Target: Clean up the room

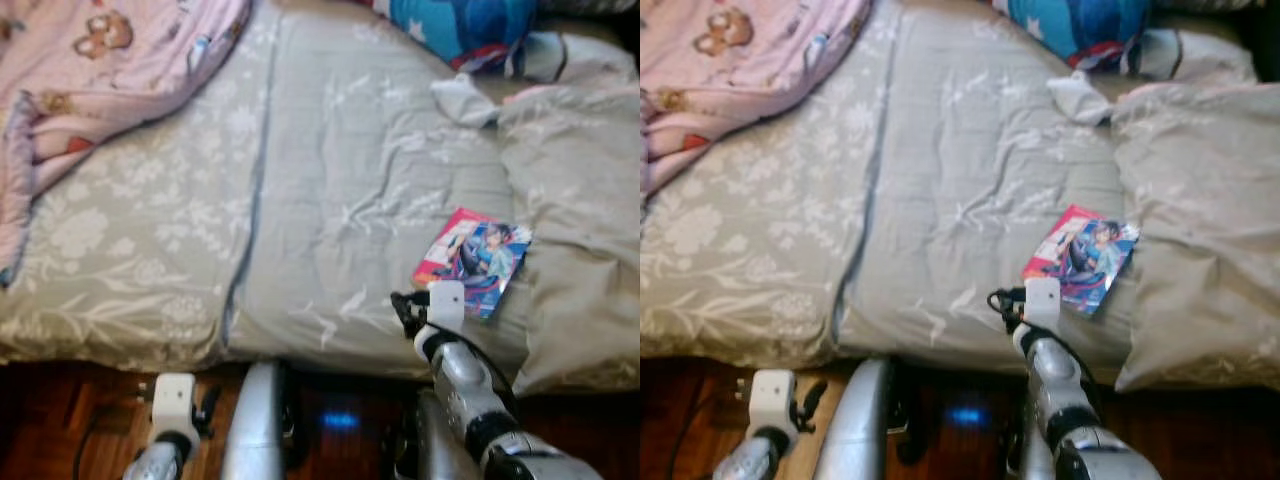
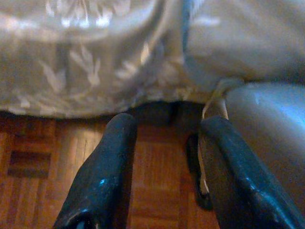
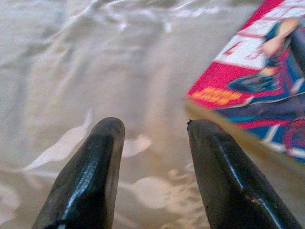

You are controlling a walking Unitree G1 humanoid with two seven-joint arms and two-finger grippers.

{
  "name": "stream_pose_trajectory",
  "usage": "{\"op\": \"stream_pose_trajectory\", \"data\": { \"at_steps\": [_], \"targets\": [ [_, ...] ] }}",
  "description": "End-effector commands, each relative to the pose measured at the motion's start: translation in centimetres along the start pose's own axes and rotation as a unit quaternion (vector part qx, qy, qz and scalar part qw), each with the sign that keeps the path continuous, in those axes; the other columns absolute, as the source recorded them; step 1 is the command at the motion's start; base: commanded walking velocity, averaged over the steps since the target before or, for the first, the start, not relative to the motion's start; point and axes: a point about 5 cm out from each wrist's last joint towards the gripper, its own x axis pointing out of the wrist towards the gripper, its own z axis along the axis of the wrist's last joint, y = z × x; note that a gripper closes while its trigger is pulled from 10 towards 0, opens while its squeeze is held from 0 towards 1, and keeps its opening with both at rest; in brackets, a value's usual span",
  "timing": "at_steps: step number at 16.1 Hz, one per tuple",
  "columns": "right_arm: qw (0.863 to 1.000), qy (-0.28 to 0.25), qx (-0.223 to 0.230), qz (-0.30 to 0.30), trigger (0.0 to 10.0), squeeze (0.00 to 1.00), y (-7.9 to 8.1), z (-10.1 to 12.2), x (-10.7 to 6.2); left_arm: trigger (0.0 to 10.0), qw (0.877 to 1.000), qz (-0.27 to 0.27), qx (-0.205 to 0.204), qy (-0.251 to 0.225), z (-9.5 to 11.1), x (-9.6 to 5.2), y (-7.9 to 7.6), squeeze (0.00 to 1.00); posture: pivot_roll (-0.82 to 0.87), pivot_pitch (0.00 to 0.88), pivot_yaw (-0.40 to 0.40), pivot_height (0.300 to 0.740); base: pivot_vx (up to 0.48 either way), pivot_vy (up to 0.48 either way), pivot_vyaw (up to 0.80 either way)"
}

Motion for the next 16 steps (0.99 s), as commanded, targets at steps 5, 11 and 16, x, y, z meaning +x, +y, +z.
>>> {"op": "stream_pose_trajectory", "data": {
  "at_steps": [5,11,16],
  "targets": [
    [0.995,0.071,-0.02,-0.068,10.0,0.0,-2.2,-1.7,-0.7,10.0,1.0,0.002,0.002,0.03,-1.8,-1.5,0.6,0.0,0.21,0.406,0.048,0.619,0.0,0.0,0.0],
    [0.988,0.073,-0.002,-0.135,10.0,0.0,-3.5,-2.1,-1.2,10.0,1.0,-0.001,0.014,0.016,-2.0,-3.2,1.5,0.0,0.24,0.445,0.08,0.619,0.0,0.0,0.0],
    [0.985,0.06,0.018,-0.16,10.0,0.0,-4.4,-1.9,-1.4,10.0,1.0,-0.004,0.023,0.008,-1.4,-4.0,2.1,0.0,0.25,0.455,0.1,0.619,0.0,0.0,0.0]
  ]
}}
